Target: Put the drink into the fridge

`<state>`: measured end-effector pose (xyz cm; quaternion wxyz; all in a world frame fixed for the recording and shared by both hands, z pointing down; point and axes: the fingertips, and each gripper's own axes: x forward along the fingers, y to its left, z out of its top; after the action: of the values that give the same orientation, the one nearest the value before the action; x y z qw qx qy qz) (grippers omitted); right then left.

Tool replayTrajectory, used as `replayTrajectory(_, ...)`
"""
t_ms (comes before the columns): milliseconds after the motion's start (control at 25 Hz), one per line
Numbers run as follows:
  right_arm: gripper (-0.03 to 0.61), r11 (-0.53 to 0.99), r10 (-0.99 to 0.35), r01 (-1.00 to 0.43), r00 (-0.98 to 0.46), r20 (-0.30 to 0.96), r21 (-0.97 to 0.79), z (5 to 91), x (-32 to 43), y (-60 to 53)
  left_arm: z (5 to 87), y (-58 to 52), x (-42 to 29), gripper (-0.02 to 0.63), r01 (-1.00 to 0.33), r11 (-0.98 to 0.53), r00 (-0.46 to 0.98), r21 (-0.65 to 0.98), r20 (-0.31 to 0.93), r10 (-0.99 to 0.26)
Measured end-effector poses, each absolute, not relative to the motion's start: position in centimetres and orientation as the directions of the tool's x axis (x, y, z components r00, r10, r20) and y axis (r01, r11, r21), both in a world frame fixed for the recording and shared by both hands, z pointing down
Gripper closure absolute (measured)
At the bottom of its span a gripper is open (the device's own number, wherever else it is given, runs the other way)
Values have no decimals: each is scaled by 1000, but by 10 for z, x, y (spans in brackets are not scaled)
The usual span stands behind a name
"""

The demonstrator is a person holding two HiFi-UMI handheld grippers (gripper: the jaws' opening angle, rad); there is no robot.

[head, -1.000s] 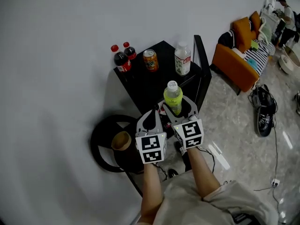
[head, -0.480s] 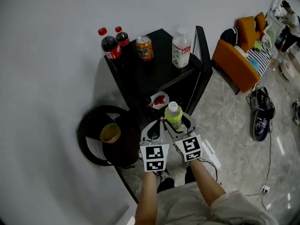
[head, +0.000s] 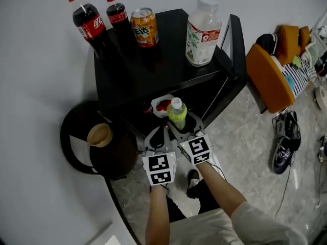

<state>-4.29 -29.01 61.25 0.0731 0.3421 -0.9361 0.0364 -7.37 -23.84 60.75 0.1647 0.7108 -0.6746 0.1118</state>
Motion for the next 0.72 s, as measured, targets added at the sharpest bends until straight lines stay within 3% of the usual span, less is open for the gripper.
replayTrajectory(280, 311, 781, -617, -623, -781, 101, -49, 674, -79, -356, 639, -261, -81, 604, -1000, 16, -9, 18, 350, -937)
replayTrajectory(720, 311, 797, -603, -604, -795, 68, -6, 710, -119, -391, 686, -262, -86, 604, -1000, -21, 28, 23, 351, -936)
